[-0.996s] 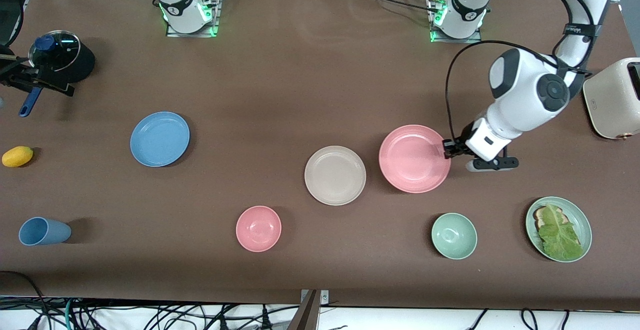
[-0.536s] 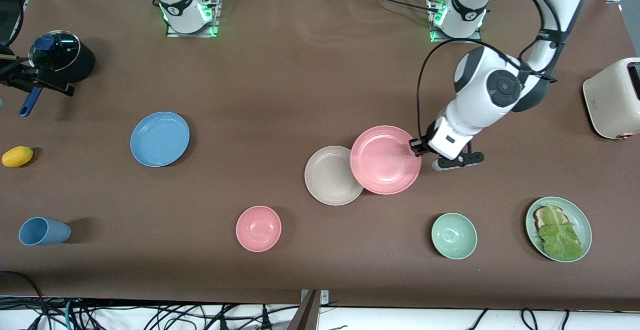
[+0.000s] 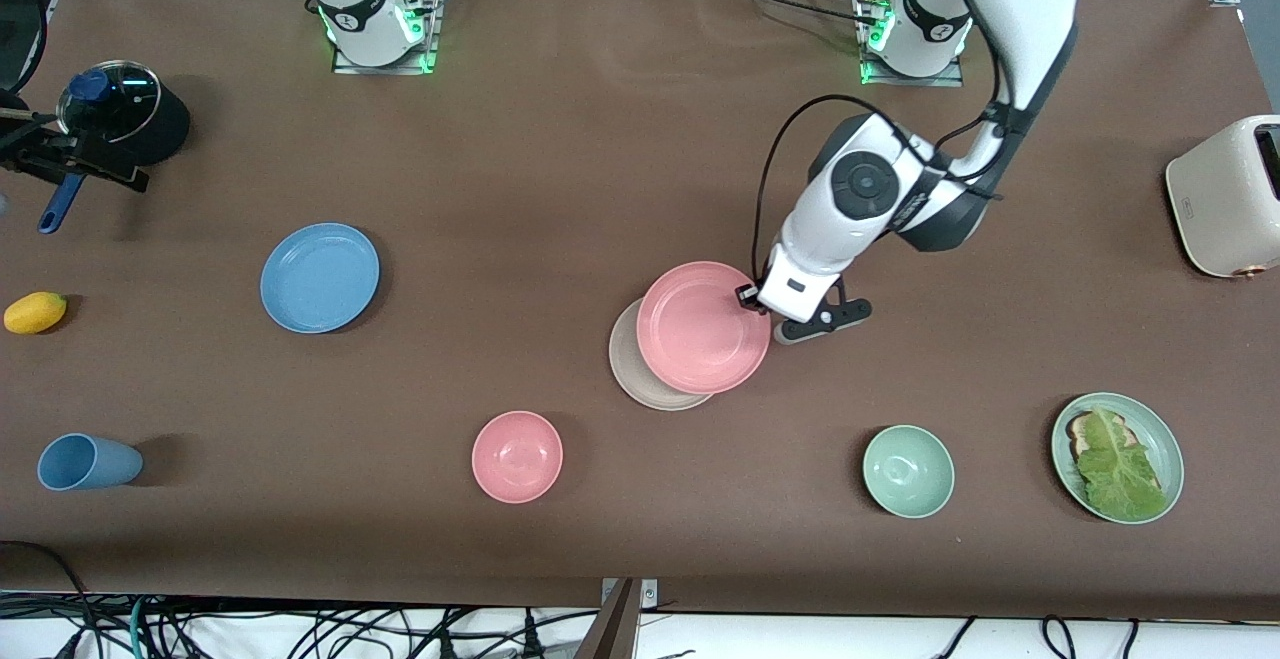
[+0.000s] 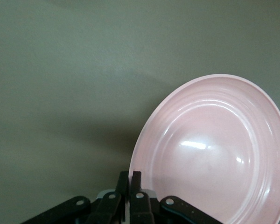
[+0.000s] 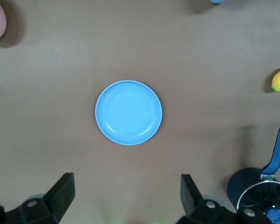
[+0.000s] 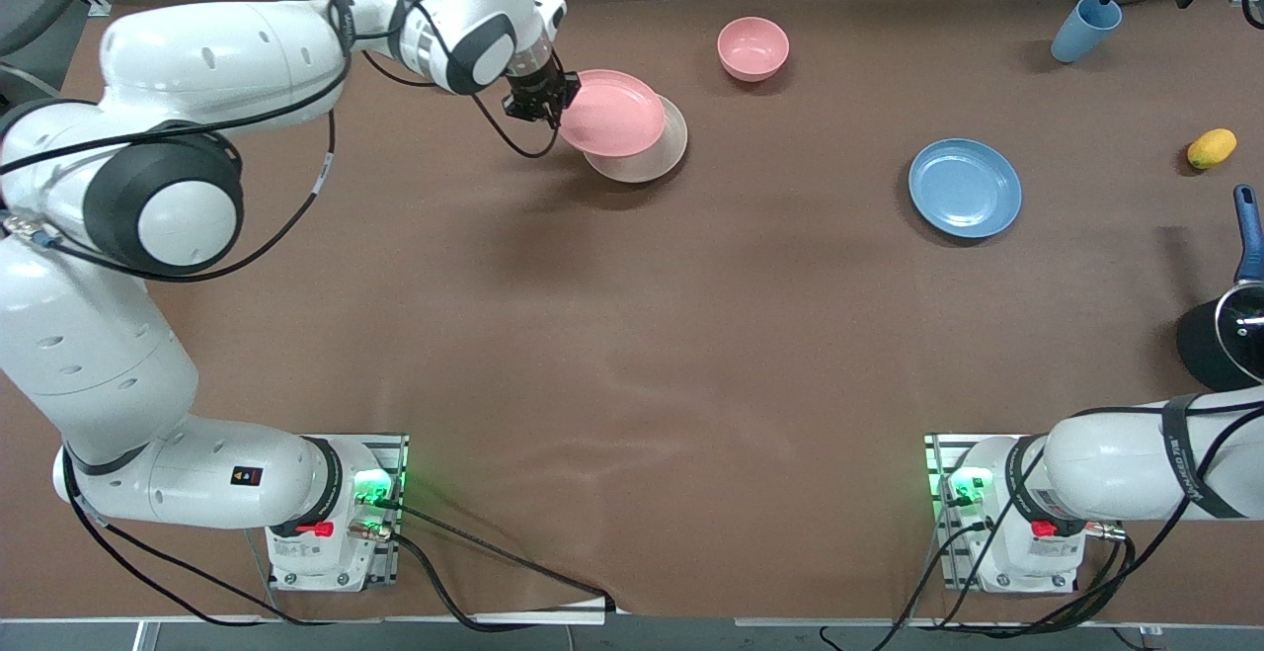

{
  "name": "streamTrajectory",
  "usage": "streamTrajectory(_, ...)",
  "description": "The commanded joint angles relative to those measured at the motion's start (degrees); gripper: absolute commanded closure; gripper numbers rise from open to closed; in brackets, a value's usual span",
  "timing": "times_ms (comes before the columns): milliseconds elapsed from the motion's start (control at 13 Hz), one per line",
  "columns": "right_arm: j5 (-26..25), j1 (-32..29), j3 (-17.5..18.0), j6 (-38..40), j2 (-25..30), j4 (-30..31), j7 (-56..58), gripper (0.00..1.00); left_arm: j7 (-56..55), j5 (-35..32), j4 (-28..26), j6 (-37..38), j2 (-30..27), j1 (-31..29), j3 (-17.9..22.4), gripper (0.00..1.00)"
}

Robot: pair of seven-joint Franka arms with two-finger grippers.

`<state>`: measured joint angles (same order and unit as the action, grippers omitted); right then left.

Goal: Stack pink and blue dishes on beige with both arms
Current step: 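Slide the pink plate with the left gripper onto the beige plate, then open the left gripper and draw it back from the plates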

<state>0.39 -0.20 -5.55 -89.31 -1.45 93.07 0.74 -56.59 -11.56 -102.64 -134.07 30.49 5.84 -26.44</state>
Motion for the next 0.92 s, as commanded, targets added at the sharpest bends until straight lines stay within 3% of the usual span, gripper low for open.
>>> streamTrajectory(0,0.66,0.11,-0.25,0.54,1.28,0.53,0.4,0.0,-5.54,-5.47,3.76,0.21,4.4,1.63,0.43,1.0)
streamTrajectory(153,0.66,0.11,-0.25,0.54,1.28,0.53,0.4,0.0,-8.09,-5.75,3.85,-3.11,5.72,2.68,0.6,1.0)
streamTrajectory(843,0.66,0.11,-0.25,0.54,1.28,0.53,0.4,0.0,-8.98,-5.66,4.55,-3.92,7.92,3.48,0.95,1.0)
